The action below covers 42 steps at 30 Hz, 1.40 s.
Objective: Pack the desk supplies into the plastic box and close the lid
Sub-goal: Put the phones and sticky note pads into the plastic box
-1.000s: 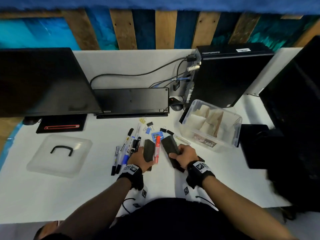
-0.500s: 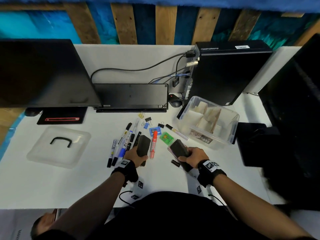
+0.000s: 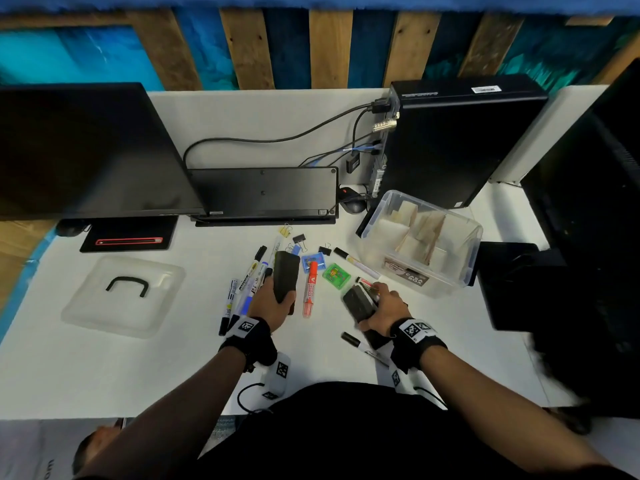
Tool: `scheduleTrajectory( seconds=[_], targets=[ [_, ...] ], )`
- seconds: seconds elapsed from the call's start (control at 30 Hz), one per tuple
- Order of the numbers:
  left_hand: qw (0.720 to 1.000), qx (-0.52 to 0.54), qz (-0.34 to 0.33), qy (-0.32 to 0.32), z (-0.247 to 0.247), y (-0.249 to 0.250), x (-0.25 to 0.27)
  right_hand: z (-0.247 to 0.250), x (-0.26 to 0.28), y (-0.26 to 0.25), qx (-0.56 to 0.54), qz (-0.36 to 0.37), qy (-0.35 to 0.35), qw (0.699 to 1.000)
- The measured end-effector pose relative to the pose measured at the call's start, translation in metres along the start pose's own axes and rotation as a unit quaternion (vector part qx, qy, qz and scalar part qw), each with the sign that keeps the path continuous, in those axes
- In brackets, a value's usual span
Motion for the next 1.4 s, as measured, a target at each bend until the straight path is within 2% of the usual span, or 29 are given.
scheduleTrajectory(
  seconds=[0.1, 0.2, 0.27, 0.37, 0.4, 0.47, 0.6, 0.67, 0.83, 0.93, 1.0, 1.17, 1.3, 1.4],
  targets=[
    [0.996, 0.080, -0.020, -0.040, 0.005, 0.012, -0.001, 0.004, -0.001, 0.001, -0.025, 0.000, -0.024, 0.999],
    [0.981, 0.172, -0.009, -0.089, 0.006, 0.029, 0.006, 0.013, -0.003, -0.002, -0.130, -0.011, -0.009, 0.991],
    [0.959, 0.247, 0.002, -0.136, 0.004, 0.043, 0.012, 0.018, -0.005, -0.007, -0.253, -0.018, 0.006, 0.967],
    [0.909, 0.368, 0.033, -0.194, -0.006, 0.059, 0.014, 0.022, -0.007, -0.016, -0.423, 0.004, 0.024, 0.906],
    [0.903, 0.380, 0.033, -0.200, -0.009, 0.063, 0.014, 0.023, -0.009, -0.017, -0.457, 0.009, 0.027, 0.889],
    [0.910, 0.362, 0.013, -0.202, -0.012, 0.072, 0.016, 0.026, -0.008, -0.020, -0.492, 0.020, 0.023, 0.870],
    [0.960, 0.220, -0.053, -0.165, -0.015, 0.081, 0.021, 0.028, -0.006, -0.021, -0.501, 0.042, 0.063, 0.862],
    [0.969, 0.174, -0.090, -0.151, -0.016, 0.086, 0.029, 0.027, -0.003, -0.024, -0.512, 0.039, 0.074, 0.855],
    [0.964, 0.159, -0.138, -0.161, -0.021, 0.096, 0.041, 0.029, 0.002, -0.031, -0.492, 0.046, 0.106, 0.863],
    [0.964, 0.154, -0.144, -0.163, -0.024, 0.100, 0.045, 0.032, 0.003, -0.034, -0.473, 0.061, 0.091, 0.874],
    [0.962, 0.162, -0.130, -0.175, -0.025, 0.102, 0.045, 0.033, 0.005, -0.036, -0.470, 0.068, 0.096, 0.875],
    [0.956, 0.180, -0.096, -0.210, -0.027, 0.101, 0.041, 0.044, 0.018, -0.043, -0.429, 0.020, 0.150, 0.891],
    [0.947, 0.212, -0.062, -0.233, -0.028, 0.100, 0.044, 0.044, 0.019, -0.050, -0.444, 0.038, 0.168, 0.879],
    [0.948, 0.192, -0.075, -0.241, -0.029, 0.105, 0.047, 0.044, 0.019, -0.055, -0.462, 0.042, 0.154, 0.873]
  ],
)
Point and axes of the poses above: each hand's wrist, its own x-axis away from the middle knuckle, its own z-axis out of the back of the hand, y = z × x, the point moved 2 cm from there along -x, towards the middle knuckle, and after that the axes turned 7 degrees about z, right-handed, at the moved point
